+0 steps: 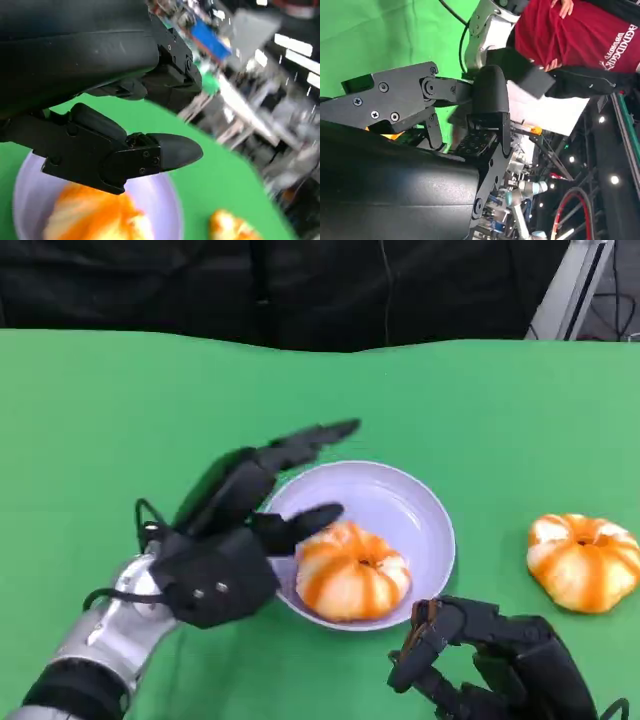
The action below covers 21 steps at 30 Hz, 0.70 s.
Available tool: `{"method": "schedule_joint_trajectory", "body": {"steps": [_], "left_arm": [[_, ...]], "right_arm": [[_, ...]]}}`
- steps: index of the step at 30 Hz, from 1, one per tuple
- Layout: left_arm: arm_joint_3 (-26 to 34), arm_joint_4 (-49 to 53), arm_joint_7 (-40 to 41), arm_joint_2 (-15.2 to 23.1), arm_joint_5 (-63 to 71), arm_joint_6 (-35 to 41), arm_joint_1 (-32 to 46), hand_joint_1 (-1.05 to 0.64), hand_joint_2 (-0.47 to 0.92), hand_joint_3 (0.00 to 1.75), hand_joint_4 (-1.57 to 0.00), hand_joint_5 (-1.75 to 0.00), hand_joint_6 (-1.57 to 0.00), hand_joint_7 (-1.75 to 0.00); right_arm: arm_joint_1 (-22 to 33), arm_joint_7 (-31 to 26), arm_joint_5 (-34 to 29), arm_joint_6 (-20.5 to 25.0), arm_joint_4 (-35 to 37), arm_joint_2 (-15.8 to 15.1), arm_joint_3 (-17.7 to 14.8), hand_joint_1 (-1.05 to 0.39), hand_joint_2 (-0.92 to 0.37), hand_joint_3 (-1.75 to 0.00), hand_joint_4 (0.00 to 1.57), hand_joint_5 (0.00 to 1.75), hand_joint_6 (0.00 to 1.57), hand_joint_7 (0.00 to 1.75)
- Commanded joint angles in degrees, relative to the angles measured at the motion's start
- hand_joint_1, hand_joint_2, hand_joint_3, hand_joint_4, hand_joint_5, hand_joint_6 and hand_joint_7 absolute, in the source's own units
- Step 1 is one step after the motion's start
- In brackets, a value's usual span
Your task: Grasp the bread from the table and place it into the plate.
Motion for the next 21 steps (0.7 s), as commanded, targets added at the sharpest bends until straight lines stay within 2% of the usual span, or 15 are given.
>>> {"method": "schedule_joint_trajectory", "body": {"steps": [1, 7, 10, 21], "left_arm": [[3.4, -4.3, -3.2, 0.5, -5.3, -1.3, 2.7, -0.70, 0.92, 0.59, -0.53, -0.05, -0.48, -0.03], [6.2, -7.9, -7.3, -0.1, -10.7, -1.5, 5.6, -0.69, 0.92, 0.52, -0.57, -0.03, -0.51, -0.02], [8.6, -12.0, -7.6, 0.6, -12.8, -4.2, 9.7, -0.66, 0.92, 0.49, -0.60, -0.04, -0.53, -0.02], [12.2, -26.2, -11.5, 3.3, -16.8, -5.5, 23.2, -0.61, 0.92, 0.42, -0.64, -0.02, -0.54, -0.01]], "right_arm": [[0.2, -0.3, -0.1, -0.2, -0.1, -0.9, -0.6, -0.14, -0.89, -0.45, 0.79, 1.55, 0.84, 1.25], [0.3, -0.3, 0.2, 0.0, -0.3, -1.0, -0.5, -0.13, -0.87, -0.46, 0.80, 1.54, 0.84, 1.25], [0.5, -0.1, 0.6, 0.7, -1.0, -1.2, -0.4, -0.13, -0.86, -0.49, 0.80, 1.54, 0.85, 1.24], [0.2, -0.3, 1.2, 2.2, -2.2, -1.7, -1.5, -0.13, -0.78, -0.65, 0.78, 1.56, 0.83, 1.25]]}}
